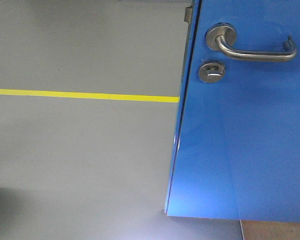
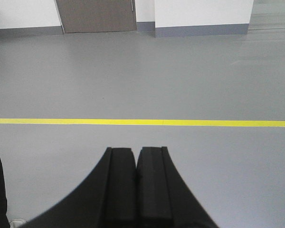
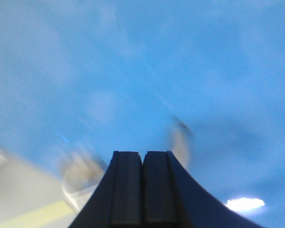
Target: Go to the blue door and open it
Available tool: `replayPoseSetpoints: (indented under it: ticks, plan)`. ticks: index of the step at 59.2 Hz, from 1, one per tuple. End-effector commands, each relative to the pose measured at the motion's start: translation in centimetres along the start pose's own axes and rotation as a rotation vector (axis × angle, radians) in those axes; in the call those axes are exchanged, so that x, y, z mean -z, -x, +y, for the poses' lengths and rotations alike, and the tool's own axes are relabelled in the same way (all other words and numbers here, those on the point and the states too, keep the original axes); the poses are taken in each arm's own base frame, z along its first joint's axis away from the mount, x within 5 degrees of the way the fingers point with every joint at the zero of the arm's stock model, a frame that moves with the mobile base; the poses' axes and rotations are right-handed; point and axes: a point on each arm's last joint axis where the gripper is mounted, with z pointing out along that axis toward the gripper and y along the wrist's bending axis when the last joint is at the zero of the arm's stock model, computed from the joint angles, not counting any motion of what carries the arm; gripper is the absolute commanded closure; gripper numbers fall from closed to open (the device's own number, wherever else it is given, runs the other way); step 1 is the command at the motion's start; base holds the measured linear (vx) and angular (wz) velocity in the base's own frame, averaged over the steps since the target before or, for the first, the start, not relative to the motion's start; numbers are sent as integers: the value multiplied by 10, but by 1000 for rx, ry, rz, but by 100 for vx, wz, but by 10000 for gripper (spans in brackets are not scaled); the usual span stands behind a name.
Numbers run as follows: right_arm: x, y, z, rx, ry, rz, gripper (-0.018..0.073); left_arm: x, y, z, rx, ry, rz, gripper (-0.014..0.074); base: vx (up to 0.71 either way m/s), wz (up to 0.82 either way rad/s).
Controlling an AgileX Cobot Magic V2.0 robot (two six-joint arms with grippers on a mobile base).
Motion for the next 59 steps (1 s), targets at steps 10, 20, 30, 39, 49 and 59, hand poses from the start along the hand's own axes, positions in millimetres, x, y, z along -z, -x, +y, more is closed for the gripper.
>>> replayPoseSetpoints:
  ticks: [10,20,30,39,49,59]
  plan:
    - [58,-45,-24,444,-155,-142,557,1,6,0,1,-5,-89,526,0,0]
    - [68,-67,-39,569,-210,-220,557,1,6,0,1,-5,-89,526,0,0]
    - [77,-90,-51,648,-227,-298,557,1,6,0,1,-5,-89,526,0,0]
    - [79,-118,-63,692,-181,-334,557,1,6,0,1,-5,-89,526,0,0]
    - [66,-146,-80,635,-139,-333,557,1,6,0,1,-5,-89,526,0,0]
    - [51,-166,-95,561,-109,-403,557,1,6,0,1,-5,-89,526,0,0]
